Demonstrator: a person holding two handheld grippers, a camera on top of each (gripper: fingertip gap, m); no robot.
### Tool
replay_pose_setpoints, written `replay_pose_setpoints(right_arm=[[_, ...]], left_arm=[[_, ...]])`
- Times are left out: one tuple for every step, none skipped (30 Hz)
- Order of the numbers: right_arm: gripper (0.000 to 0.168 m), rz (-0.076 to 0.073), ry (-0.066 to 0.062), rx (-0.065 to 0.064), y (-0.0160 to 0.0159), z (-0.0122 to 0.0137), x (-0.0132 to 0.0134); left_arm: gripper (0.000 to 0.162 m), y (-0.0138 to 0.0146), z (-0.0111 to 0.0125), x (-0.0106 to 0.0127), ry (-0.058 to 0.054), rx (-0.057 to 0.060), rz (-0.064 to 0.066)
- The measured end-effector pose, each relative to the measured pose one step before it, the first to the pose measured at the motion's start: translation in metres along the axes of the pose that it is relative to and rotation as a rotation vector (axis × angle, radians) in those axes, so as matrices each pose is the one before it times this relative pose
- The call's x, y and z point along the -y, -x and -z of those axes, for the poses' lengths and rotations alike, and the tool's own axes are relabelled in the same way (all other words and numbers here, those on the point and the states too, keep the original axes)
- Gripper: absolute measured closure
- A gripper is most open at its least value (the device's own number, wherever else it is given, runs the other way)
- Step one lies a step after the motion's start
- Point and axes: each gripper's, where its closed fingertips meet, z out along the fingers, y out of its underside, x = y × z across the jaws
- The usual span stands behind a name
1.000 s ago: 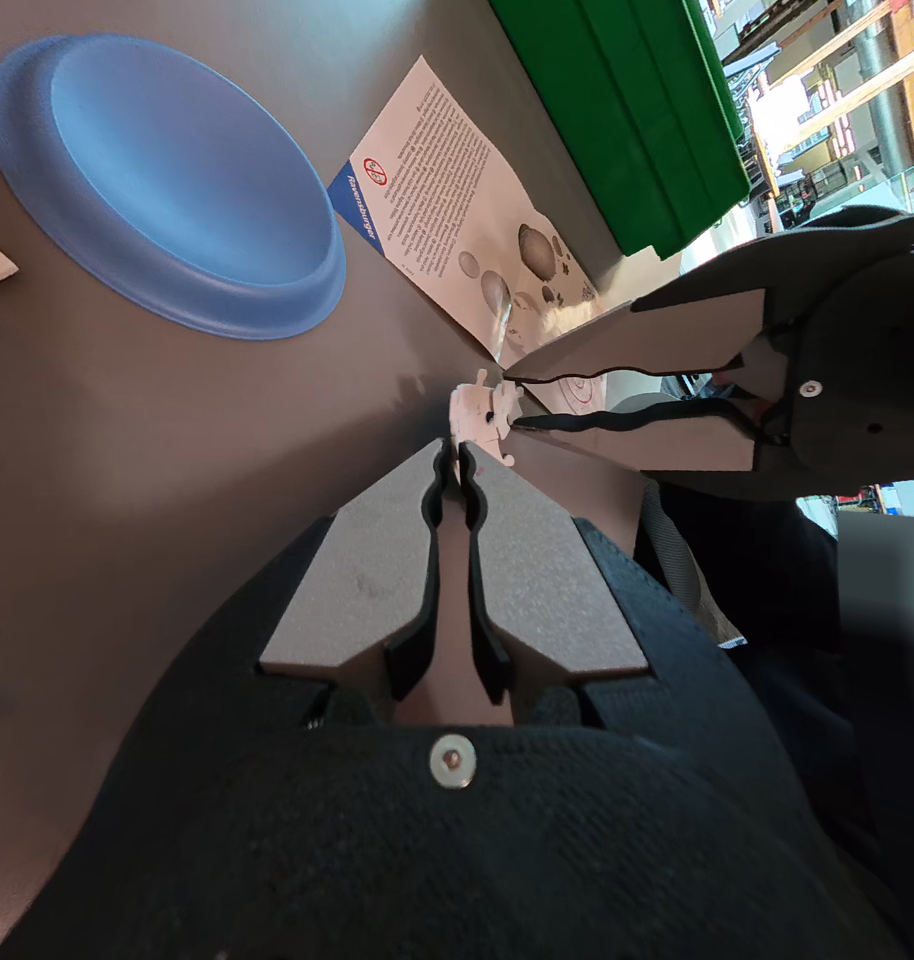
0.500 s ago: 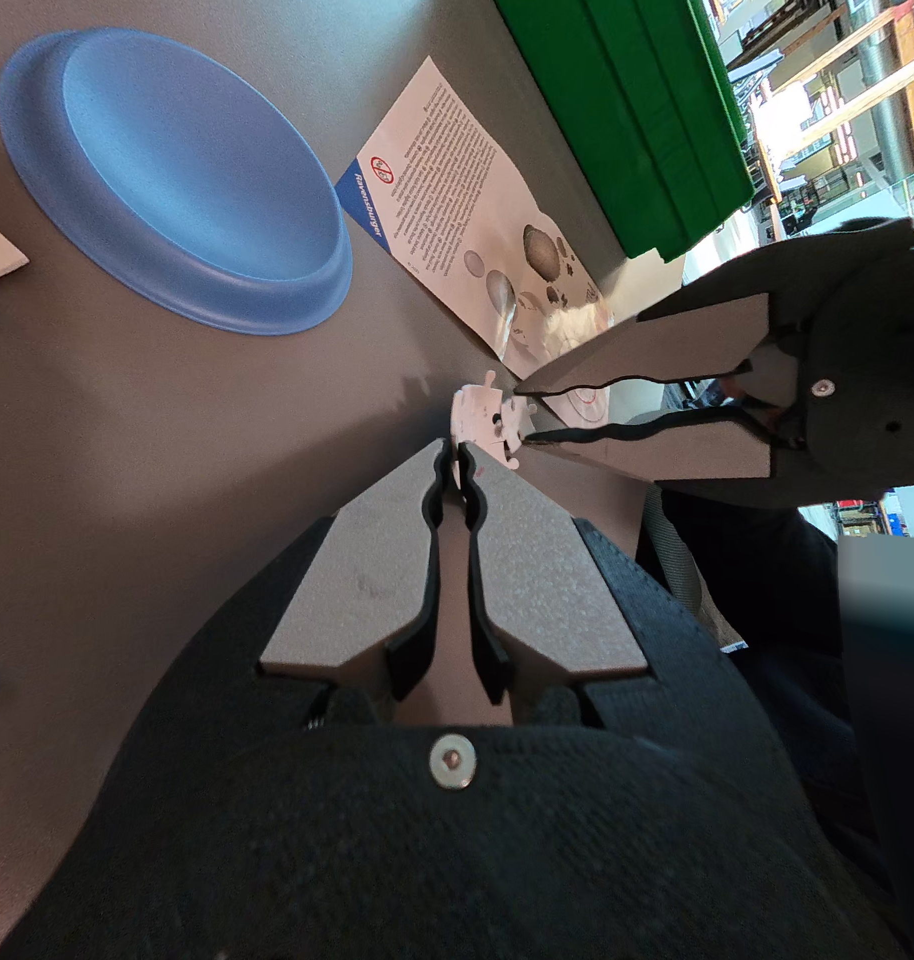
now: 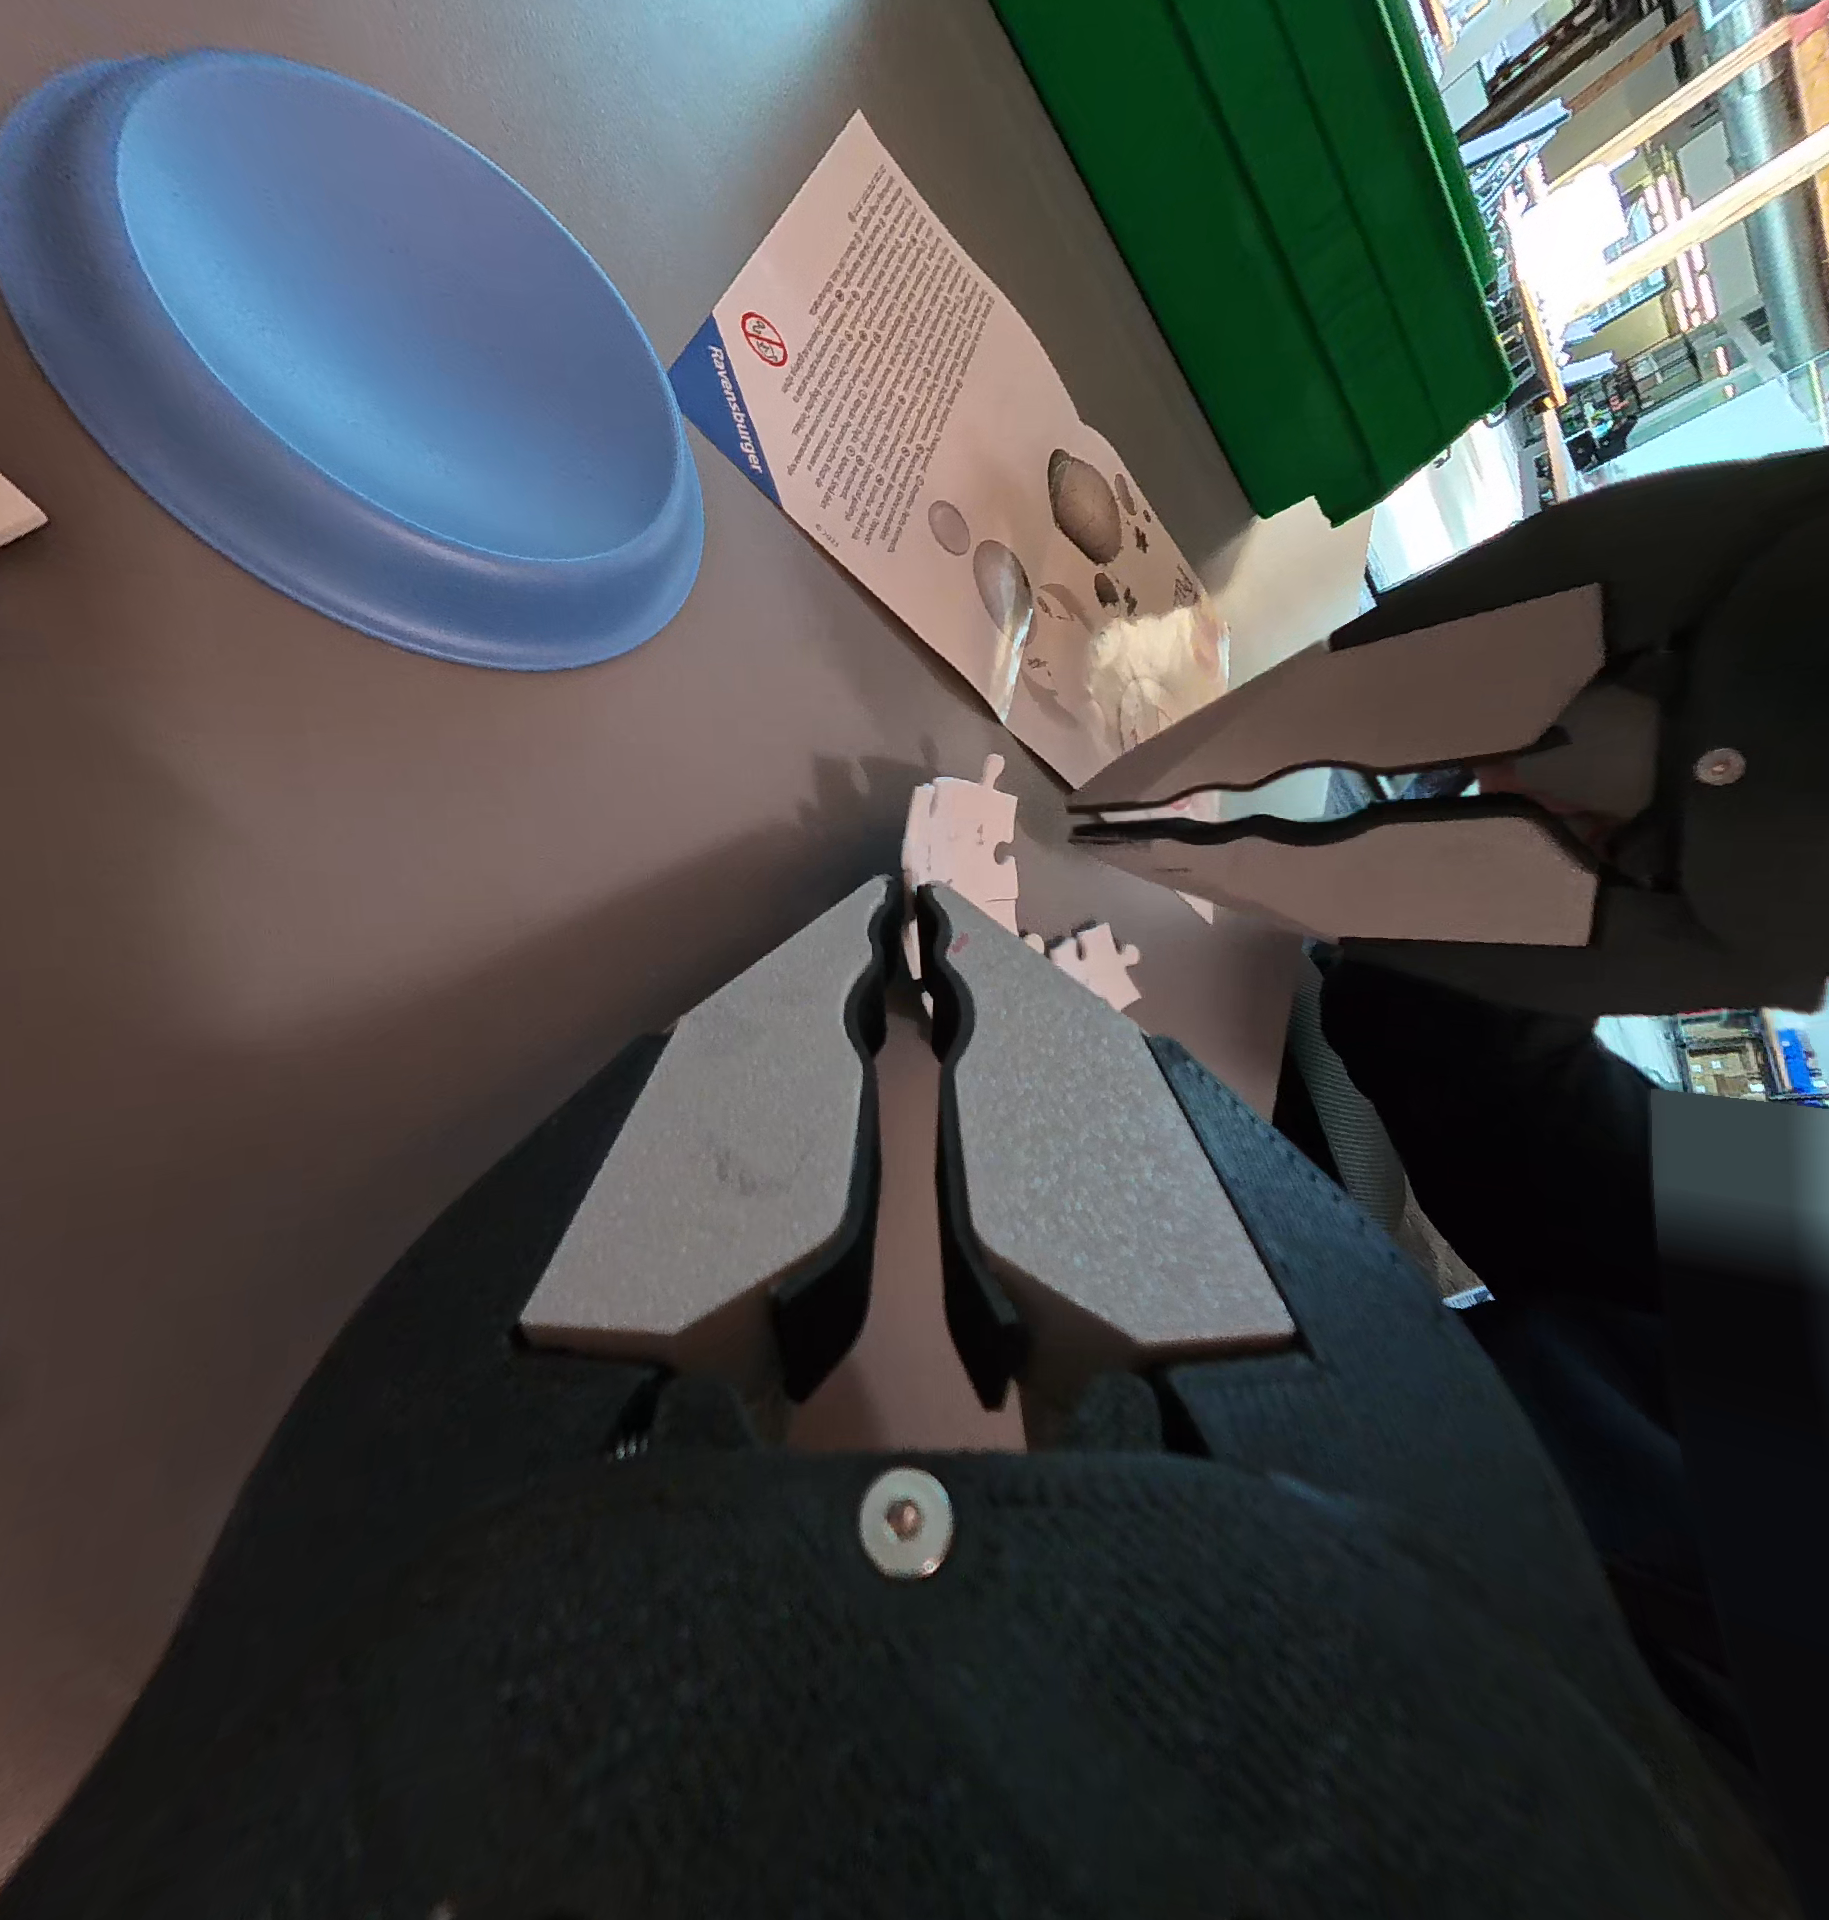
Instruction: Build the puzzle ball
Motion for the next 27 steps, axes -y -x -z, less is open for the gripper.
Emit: replay_pose_setpoints(right_arm=[[0.165, -0.0074, -0.0166, 0.0003, -0.00043, 0.00247, 0.00031], [0.16, -0.0051, -0.0167, -0.0009, -0.0003, 0.00254, -0.00017], [0.154, -0.0028, -0.0163, 0.0016, 0.00028, 0.00228, -0.00093], [0.149, 0.0, -0.0153, 0.0102, 0.00164, 0.00198, -0.00148], [0.145, 0.004, -0.0173, 0.0196, 0.0032, 0.00161, -0.0015], [0.141, 0.0093, -0.0237, 0.026, 0.0041, 0.00139, -0.00082], [0.141, 0.016, -0.0274, 0.0307, 0.00465, 0.00133, -0.00004], [0.139, 0.0215, -0.0243, 0.0297, 0.00427, 0.00138, 0.00056], [0.138, 0.0196, -0.0228, 0.0238, 0.00312, 0.00136, 0.00078], [0.138, 0.0091, -0.0253, 0.0174, 0.00168, 0.00123, 0.0014], [0.138, 0.0016, -0.0255, 0.0176, 0.00157, 0.00096, 0.00228], [0.138, -0.0007, -0.0205, 0.0221, 0.00269, 0.00031, 0.00186], [0.138, -0.0011, -0.0095, 0.0218, 0.00328, -0.00061, 0.00061], [0.137, 0.0001, 0.002, 0.0111, 0.0023, -0.00154, -0.00099], [0.135, 0.0025, 0.0113, -0.0018, 0.00085, -0.00229, -0.00228], [0.134, 0.005, 0.0186, -0.0102, -0.00013, -0.00274, -0.00318], [0.133, 0.0054, 0.0195, -0.0176, -0.00109, -0.00291, -0.00287], [0.133, 0.0043, 0.0168, -0.0162, -0.001, -0.00267, -0.00214], [0.133, 0.0033, 0.0118, -0.0054, 0.00035, -0.00239, -0.00087], [0.133, 0.0021, 0.0054, 0.0018, 0.00109, -0.00192, 0.00034], [0.134, 0.0007, 0.001, 0.0034, 0.00112, -0.00132, 0.00102], [0.135, -0.0013, -0.0024, 0.0031, 0.00058, -0.00057, 0.00117], [0.135, -0.0015, 0.0011, 0.0025, 0.00032, -0.00021, 0.00029], [0.136, -0.0015, 0.0019, 0.0029, 0.00031, 0.00003, -0.00035], [0.136, -0.0009, 0.001, 0.0024, 0.00027, 0.00022, -0.0006], [0.135, 0.0002, 0.0011, 0.0027, 0.00056, 0.0004, -0.00067], [0.134, -0.0001, 0.0006, 0.0006, 0.00038, 0.00071, -0.00064]], left_arm=[[0.162, -0.00014, 0.00005, 0.00004, 0.0, -0.0019, 0.0012], [0.162, -0.00006, 0.00002, -0.00004, 0.0003, -0.0012, 0.0006], [0.162, -0.00002, 0.00001, -0.00002, 0.0002, -0.0002, -0.0001], [0.162, 0.0, -0.00002, -0.0001, 0.0004, 0.0002, -0.0007], [0.162, -0.0002, -0.00005, 0.00003, 0.0004, 0.0, -0.0011], [0.162, -0.00015, -0.00006, -0.00002, -0.0002, -0.0001, -0.001], [0.162, -0.00004, 0.0001, 0.00003, -0.0003, -0.0001, -0.0005], [0.162, -0.00026, 0.00005, -0.00001, -0.0004, -0.001, -0.0003], [0.162, -0.00013, 0.00017, 0.00013, -0.001, -0.0003, -0.0008], [0.162, -0.00021, 0.00011, 0.00017, -0.0009, -0.0001, -0.0013], [0.162, -0.00019, 0.00019, 0.00004, -0.0012, -0.0002, -0.0009], [0.162, 0.00002, 0.00016, 0.00008, -0.0016, -0.0001, 0.0005], [0.162, -0.00005, 0.00021, 0.00013, -0.0016, -0.0008, 0.001], [0.162, -0.00006, 0.00024, 0.00027, -0.0014, -0.0013, 0.0005], [0.162, 0.00003, 0.00022, -0.00005, -0.0007, -0.0002, 0.0002], [0.162, -0.00001, 0.00001, -0.00008, -0.0003, 0.0003, -0.0004], [0.162, 0.00006, -0.00007, -0.00008, 0.0007, 0.0007, -0.0005], [0.162, -0.00016, -0.00014, -0.00018, 0.0015, -0.0005, -0.0006], [0.162, -0.00003, -0.00014, -0.00018, 0.0015, 0.0003, -0.001], [0.162, 0.00008, -0.00021, -0.00017, 0.0011, 0.0015, -0.0012], [0.162, 0.00006, -0.00003, -0.00008, 0.0002, 0.0005, -0.0009], [0.162, 0.00006, 0.00001, -0.00009, -0.0002, 0.0001, 0.0004], [0.162, 0.0, 0.00005, -0.00003, -0.0003, -0.0007, 0.0005], [0.162, 0.00001, 0.00014, 0.00008, -0.0004, -0.0006, 0.0008], [0.162, 0.00002, -0.00003, 0.00005, -0.0004, -0.0006, 0.0005], [0.162, -0.00008, 0.00011, 0.00001, -0.0001, -0.0002, -0.0002], [0.162, 0.00006, -0.00009, -0.00004, 0.0004, 0.0008, -0.0004]])
